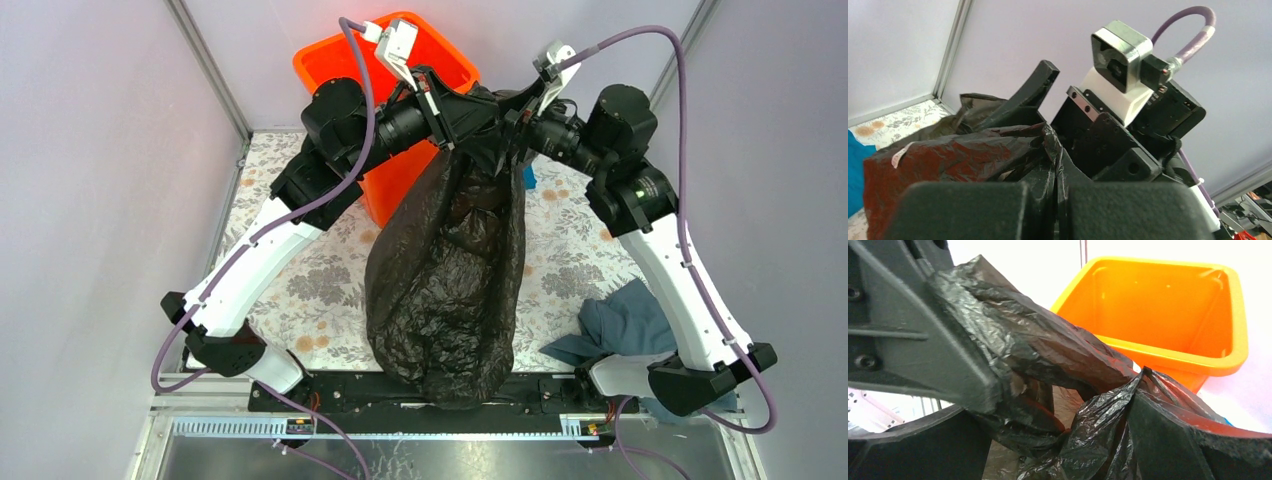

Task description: Put the trash bags into the trash bin

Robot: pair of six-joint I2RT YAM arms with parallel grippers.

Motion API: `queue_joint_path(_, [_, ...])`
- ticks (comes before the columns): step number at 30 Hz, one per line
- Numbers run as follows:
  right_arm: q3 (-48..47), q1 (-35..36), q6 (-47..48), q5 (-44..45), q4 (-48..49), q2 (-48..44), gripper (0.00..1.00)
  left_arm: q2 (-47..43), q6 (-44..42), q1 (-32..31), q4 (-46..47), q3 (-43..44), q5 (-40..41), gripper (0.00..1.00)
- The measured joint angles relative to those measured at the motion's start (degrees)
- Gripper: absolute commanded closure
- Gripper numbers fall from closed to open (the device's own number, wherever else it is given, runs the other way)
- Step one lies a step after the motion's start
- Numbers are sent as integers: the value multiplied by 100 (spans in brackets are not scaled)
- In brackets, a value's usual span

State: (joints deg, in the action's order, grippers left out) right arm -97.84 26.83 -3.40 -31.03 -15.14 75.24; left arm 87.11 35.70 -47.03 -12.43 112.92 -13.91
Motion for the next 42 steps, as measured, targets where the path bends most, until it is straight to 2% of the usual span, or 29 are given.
queue_joint_path(2, [260, 9, -122, 22, 409, -33, 20, 2, 15, 0, -83, 0, -61, 100])
queue_joint_path(4, [621, 24, -271, 7, 813, -90, 46, 2, 15, 0, -129, 2, -105, 97])
queue_joint_path(5, [800, 33, -345, -7, 977, -116, 54, 2, 15, 0, -153, 11, -116, 93])
queue_joint_path(7, [1187, 46, -584, -63, 1342, -157, 61, 2, 11, 0, -184, 26, -131, 83])
queue_joint_path(10, [1606, 55, -866, -173, 1779, -164, 99, 2, -35, 0, -190, 35, -149, 54])
queue_joint_path(14, [1963, 61, -1204, -98, 2052, -216, 100, -11, -212, 0, -361, 37, -175, 18])
queue_joint_path(16, [2144, 61, -1309, 164, 2031, -372, 100, -72, -420, 2, -595, 33, -66, 5])
queue_joint_path(17, [2286, 66, -1357, 422, 1976, -529, 100, -138, -535, 7, -756, 9, 50, 1])
queue_joint_path(21, [2719, 66, -1473, 1561, 1386, -1370, 100, -728, -1067, 98, -1397, -374, 769, 1])
queue_joint_path(24, [2850, 66, -1488, 2413, 879, -2133, 100, -1259, -1443, 247, -1860, -750, 1652, 1])
queue_joint_path(29, [2852, 66, -1438, 3060, 361, -2859, 100, -1394, -1856, 772, -2669, -791, 3176, 1])
queue_joint_path(32, [2852, 66, -1408, 3211, 111, -3141, 100, -852, -2247, 1062, -3053, -337, 3740, 1])
queue_joint_path(34, [2852, 66, -1373, 3248, -57, -3233, 100, -306, -2553, 1119, -3191, 214, 3836, 1])
queue_joint_path(39, [2723, 66, -1239, 3272, -673, -3296, 100, 1126, -3171, 1158, -3379, 1729, 3469, 1])
queue_joint_path(42, [2570, 66, -1187, 3305, -997, -3390, 100, 1537, -3377, 1185, -3412, 1996, 3156, 1])
